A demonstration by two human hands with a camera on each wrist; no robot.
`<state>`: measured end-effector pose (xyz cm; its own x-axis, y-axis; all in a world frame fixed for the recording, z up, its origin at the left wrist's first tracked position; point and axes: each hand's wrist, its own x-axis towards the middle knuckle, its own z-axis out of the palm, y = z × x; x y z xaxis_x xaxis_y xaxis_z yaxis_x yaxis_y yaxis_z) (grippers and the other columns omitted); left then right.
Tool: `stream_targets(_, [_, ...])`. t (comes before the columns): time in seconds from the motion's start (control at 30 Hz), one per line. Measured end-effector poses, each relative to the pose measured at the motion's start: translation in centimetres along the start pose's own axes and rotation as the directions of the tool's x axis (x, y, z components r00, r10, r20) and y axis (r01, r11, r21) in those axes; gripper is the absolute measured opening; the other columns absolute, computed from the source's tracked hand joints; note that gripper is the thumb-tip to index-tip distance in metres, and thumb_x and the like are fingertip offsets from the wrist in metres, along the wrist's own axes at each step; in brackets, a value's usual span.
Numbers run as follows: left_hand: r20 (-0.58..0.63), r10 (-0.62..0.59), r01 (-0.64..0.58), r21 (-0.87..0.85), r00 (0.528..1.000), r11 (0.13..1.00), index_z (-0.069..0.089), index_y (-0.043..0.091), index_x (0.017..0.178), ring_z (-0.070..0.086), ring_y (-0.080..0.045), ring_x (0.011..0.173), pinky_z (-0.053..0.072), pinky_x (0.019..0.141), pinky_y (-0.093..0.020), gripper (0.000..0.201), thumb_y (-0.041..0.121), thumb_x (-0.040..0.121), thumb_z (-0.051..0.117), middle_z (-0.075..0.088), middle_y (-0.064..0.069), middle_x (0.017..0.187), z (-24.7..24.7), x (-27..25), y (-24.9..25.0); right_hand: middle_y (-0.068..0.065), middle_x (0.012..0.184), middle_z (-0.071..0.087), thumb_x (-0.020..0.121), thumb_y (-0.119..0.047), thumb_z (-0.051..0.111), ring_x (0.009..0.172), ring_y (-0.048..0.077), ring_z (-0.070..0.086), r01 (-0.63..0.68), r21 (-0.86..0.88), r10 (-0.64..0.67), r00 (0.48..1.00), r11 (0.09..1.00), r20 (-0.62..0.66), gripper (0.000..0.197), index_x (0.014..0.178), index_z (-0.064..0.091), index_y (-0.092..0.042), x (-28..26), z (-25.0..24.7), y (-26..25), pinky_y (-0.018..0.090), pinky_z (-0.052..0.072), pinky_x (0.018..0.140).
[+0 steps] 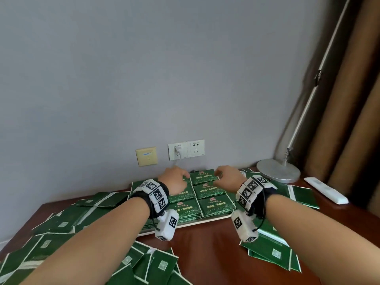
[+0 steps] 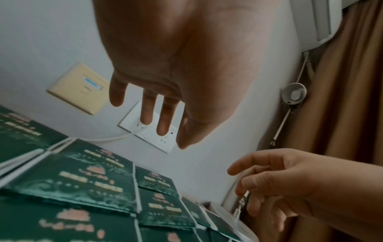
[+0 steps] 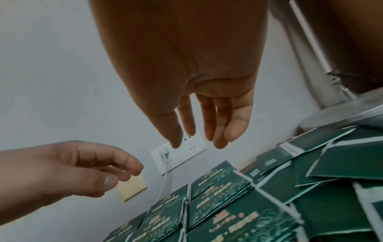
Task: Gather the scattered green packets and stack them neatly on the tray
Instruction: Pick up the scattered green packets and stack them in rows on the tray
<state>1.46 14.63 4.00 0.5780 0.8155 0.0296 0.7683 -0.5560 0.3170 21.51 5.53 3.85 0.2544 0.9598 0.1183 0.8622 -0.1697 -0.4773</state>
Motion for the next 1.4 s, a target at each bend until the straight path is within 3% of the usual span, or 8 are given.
stream_targets(0.2, [0.033, 0.098, -0.099, 0.031, 0.995, 0.995, 0.061, 0.030, 0.126, 0.060, -0.026, 0.111, 0.047, 0.100, -0.041, 0.039, 0.021, 0.089, 0.057, 0.051, -0.004, 0.142, 1.4, -1.5, 7.0, 0.005, 0.112, 0.066, 0.082, -0.025, 0.066, 0.094, 0.017, 0.059, -0.095, -0.039, 0.092, 0.994, 0.995, -0.061, 0.036, 0.117, 0.064, -0.015, -5.5, -4.2, 4.7, 0.023, 0.045, 0.078])
stream_targets(0.37, [0.080, 0.185, -0.187, 0.018, 0.980, 0.982, 0.061, 0.033, 0.124, 0.062, -0.026, 0.108, 0.047, 0.100, -0.044, 0.039, 0.022, 0.087, 0.056, 0.060, 0.000, 0.130, 4.6, -1.5, 13.1, 0.002, 0.119, 0.064, 0.084, -0.028, 0.067, 0.103, 0.019, 0.061, -0.208, -0.073, 0.200, 0.974, 0.975, -0.103, 0.038, 0.120, 0.063, -0.017, -10.2, -6.5, 10.1, 0.027, 0.049, 0.088])
stream_targets(0.5, [0.130, 0.256, -0.263, 0.035, 0.958, 0.964, 0.061, 0.035, 0.124, 0.051, -0.028, 0.124, 0.042, 0.105, -0.046, 0.038, 0.025, 0.087, 0.058, 0.050, -0.002, 0.140, 7.4, -1.4, 17.1, 0.001, 0.116, 0.064, 0.084, -0.027, 0.066, 0.089, 0.013, 0.057, -0.298, -0.083, 0.291, 0.953, 0.951, -0.091, 0.038, 0.120, 0.062, -0.017, -13.4, -8.0, 14.2, 0.022, 0.043, 0.073])
stream_targets(0.63, [0.163, 0.306, -0.313, 0.019, 0.938, 0.949, 0.063, 0.033, 0.122, 0.058, -0.024, 0.118, 0.047, 0.101, -0.039, 0.038, 0.022, 0.087, 0.059, 0.052, -0.001, 0.142, 9.9, -0.9, 19.5, 0.003, 0.113, 0.064, 0.082, -0.026, 0.067, 0.088, 0.015, 0.058, -0.374, -0.069, 0.365, 0.924, 0.925, -0.111, 0.036, 0.116, 0.063, -0.016, -15.4, -8.6, 17.6, 0.025, 0.049, 0.071])
stream_targets(0.73, [0.191, 0.309, -0.321, 0.030, 0.932, 0.947, 0.062, 0.034, 0.123, 0.054, -0.023, 0.123, 0.043, 0.105, -0.043, 0.038, 0.023, 0.087, 0.060, 0.054, 0.001, 0.141, 11.3, -0.2, 20.1, -0.001, 0.106, 0.060, 0.083, -0.025, 0.068, 0.077, 0.012, 0.054, -0.404, -0.029, 0.401, 0.912, 0.914, -0.088, 0.035, 0.116, 0.062, -0.016, -15.9, -8.4, 19.5, 0.017, 0.041, 0.054])
stream_targets(0.97, [0.215, 0.257, -0.272, 0.043, 0.942, 0.961, 0.061, 0.036, 0.123, 0.048, -0.025, 0.130, 0.038, 0.109, -0.051, 0.036, 0.023, 0.089, 0.061, 0.049, 0.001, 0.145, 14.0, 2.8, 20.3, 0.001, 0.116, 0.062, 0.082, -0.024, 0.069, 0.091, 0.015, 0.060, -0.459, -0.011, 0.459, 0.888, 0.888, -0.023, 0.039, 0.119, 0.060, -0.017, -14.2, -7.0, 23.1, 0.023, 0.049, 0.067])
stream_targets(1.13, [0.207, 0.207, -0.230, 0.094, 0.956, 0.969, 0.057, 0.036, 0.127, 0.044, -0.026, 0.132, 0.032, 0.111, -0.056, 0.036, 0.033, 0.091, 0.060, 0.045, 0.001, 0.146, 15.4, 5.2, 20.2, 0.003, 0.128, 0.057, 0.081, -0.027, 0.071, 0.111, 0.018, 0.057, -0.463, -0.029, 0.464, 0.886, 0.886, 0.000, 0.051, 0.129, 0.057, -0.019, -11.7, -6.6, 25.2, 0.030, 0.051, 0.091])
stream_targets(1.4, [0.168, 0.112, -0.135, 0.136, 0.979, 0.981, 0.053, 0.033, 0.131, 0.039, -0.031, 0.134, 0.032, 0.109, -0.059, 0.043, 0.049, 0.091, 0.057, 0.042, -0.003, 0.144, 16.4, 8.7, 19.8, -0.001, 0.140, 0.051, 0.085, -0.032, 0.068, 0.122, 0.017, 0.052, -0.493, -0.036, 0.495, 0.868, 0.869, 0.047, 0.059, 0.140, 0.047, -0.023, -7.8, -6.9, 27.8, 0.029, 0.045, 0.098])
